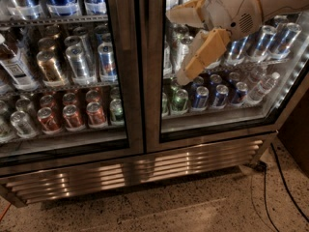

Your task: Open right fridge door

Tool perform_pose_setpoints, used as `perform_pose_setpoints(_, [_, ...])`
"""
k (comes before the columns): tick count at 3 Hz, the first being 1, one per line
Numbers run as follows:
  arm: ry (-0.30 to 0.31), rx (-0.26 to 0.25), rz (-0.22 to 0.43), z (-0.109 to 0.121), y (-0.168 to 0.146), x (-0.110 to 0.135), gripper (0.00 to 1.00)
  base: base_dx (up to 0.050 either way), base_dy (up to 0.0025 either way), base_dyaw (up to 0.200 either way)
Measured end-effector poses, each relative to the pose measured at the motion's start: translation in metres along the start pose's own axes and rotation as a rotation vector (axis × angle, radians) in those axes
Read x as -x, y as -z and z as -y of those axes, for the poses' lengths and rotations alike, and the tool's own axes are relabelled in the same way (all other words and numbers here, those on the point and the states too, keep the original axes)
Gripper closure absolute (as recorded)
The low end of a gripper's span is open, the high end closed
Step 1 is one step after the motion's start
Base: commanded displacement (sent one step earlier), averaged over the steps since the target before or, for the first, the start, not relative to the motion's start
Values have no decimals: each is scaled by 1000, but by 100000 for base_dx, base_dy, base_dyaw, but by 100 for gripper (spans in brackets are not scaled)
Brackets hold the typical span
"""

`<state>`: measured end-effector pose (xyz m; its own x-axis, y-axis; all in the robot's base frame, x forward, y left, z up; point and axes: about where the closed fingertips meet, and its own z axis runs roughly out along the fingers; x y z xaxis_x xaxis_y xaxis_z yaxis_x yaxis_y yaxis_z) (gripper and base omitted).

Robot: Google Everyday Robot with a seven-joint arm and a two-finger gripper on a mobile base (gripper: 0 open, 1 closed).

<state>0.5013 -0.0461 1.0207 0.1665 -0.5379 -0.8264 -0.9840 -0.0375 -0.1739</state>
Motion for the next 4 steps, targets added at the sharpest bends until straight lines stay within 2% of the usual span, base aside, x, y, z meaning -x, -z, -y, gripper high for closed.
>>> perform_pose_setpoints(1, [0,1,0,0,0,0,0,0,0,0])
perform_pose_setpoints(2, [-6,21,1,10,-8,-3,0,0,0,0])
perform_pose_setpoints(3, [-11,105,-4,33,-39,-7,0,0,0,0])
perform_pose_setpoints(4, [-2,95,-13,31,-39,-4,0,0,0,0])
